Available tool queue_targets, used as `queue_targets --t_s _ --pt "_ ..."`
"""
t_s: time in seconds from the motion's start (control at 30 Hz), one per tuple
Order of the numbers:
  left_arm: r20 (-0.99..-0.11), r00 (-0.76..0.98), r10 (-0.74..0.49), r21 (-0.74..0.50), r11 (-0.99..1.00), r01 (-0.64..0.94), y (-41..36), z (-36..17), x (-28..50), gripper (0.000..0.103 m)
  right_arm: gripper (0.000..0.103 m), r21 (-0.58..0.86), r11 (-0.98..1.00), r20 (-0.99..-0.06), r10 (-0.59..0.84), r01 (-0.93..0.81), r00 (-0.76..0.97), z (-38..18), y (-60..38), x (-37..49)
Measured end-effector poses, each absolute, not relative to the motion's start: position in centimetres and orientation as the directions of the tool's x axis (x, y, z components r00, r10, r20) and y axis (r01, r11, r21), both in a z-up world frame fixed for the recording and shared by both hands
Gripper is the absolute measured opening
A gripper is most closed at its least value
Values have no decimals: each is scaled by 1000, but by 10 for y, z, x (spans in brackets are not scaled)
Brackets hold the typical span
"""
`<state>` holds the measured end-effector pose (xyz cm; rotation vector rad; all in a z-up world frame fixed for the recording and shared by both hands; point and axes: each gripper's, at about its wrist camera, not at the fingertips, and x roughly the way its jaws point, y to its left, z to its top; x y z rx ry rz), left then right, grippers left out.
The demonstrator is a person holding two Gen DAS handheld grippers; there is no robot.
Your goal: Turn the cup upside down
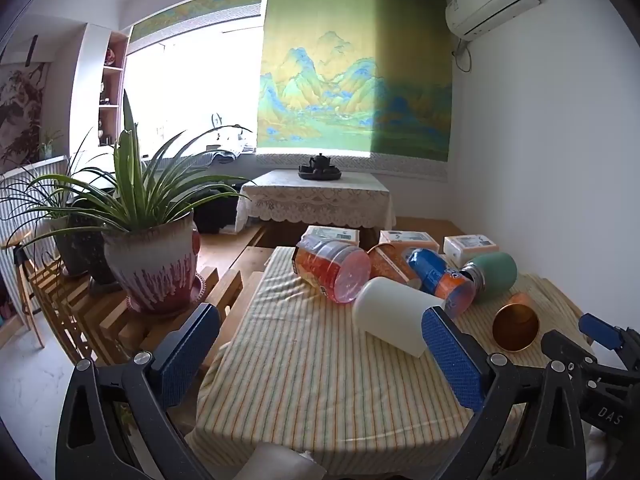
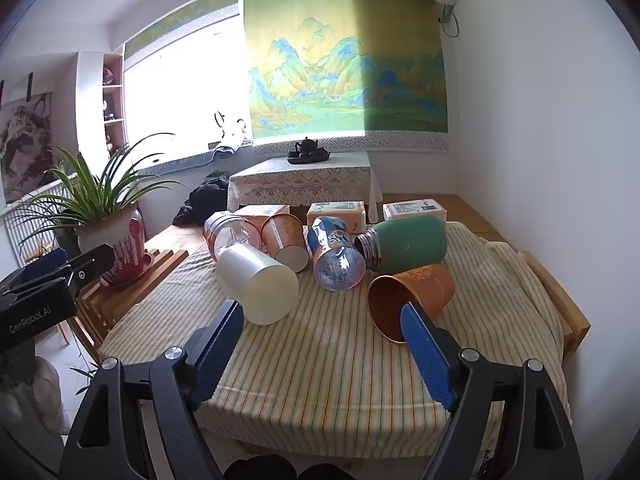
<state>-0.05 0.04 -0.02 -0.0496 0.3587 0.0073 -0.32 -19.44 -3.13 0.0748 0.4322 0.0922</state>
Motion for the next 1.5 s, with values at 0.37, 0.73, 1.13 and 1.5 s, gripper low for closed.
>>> queue_targets --t_s 0.37,0.73,1.13,1.5 --pt "-364 932 -4 -68 997 -22 5 -5 3 102 78 66 995 -424 92 -70 901 -33 -193 0" --pt "-373 928 -12 -65 998 -14 5 -8 2 102 78 63 996 -432 79 -57 899 -37 -193 1" --pt "-384 923 -20 -63 998 -5 2 -11 5 102 78 58 997 -432 63 -43 899 -37 -193 3" --pt "-388 921 -26 -63 998 2 2 -11 6 102 78 46 998 -422 48 -31 905 -36 -193 4"
